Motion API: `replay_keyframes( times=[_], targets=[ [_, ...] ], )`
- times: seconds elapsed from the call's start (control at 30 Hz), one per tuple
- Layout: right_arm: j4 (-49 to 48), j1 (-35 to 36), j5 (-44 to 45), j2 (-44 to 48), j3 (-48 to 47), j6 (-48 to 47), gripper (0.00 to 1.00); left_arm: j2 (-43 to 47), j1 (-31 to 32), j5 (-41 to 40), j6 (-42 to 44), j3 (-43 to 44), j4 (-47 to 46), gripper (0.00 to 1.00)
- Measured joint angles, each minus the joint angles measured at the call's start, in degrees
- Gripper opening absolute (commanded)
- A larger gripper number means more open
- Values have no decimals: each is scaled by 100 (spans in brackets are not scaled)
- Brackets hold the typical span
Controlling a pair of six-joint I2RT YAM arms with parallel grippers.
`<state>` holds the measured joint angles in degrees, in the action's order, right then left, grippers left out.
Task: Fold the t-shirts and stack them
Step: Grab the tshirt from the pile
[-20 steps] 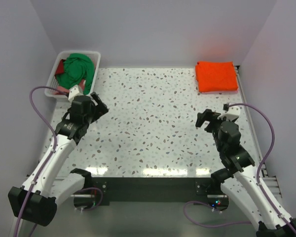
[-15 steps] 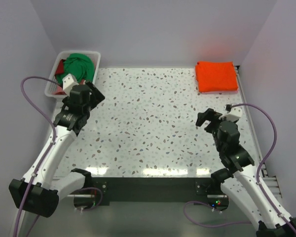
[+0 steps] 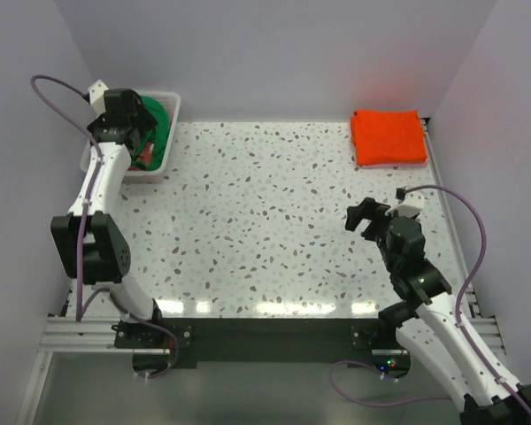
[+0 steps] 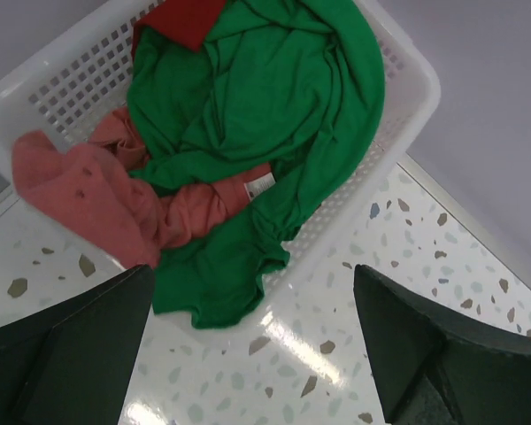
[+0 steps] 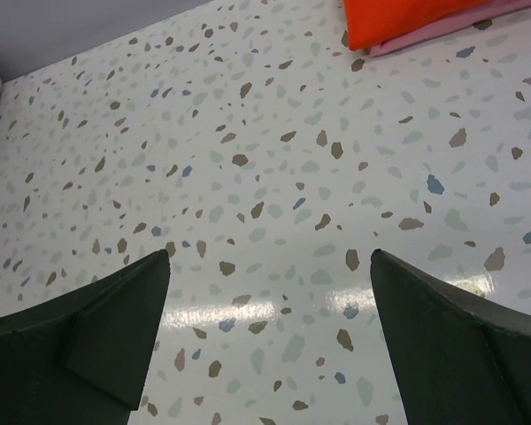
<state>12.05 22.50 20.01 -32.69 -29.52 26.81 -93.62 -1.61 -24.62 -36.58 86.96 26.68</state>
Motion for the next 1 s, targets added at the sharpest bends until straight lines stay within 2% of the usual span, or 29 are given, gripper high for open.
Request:
replay_keyframes(
  times=[0.2, 0.37, 0.73, 0.93, 1.0],
  targets=[
    [-7, 0, -149, -188, 0, -74, 99, -1836, -741, 743, 520, 1633, -4, 100],
    [-15, 0, -177, -260, 0, -94, 99, -3167, -807, 951, 1075, 2931, -7, 100],
    [-26, 0, -186, -431, 0, -92, 99, -4194, -820, 1217, 1436, 3554, -457, 99],
    [-24, 0, -192, -444, 0, -94, 99, -4509, -820, 1239, 1484, 3722, -645, 88],
    [-17, 0, -195, -444, 0, -92, 99, -4566, -820, 1239, 1491, 3773, -682, 79]
  ],
)
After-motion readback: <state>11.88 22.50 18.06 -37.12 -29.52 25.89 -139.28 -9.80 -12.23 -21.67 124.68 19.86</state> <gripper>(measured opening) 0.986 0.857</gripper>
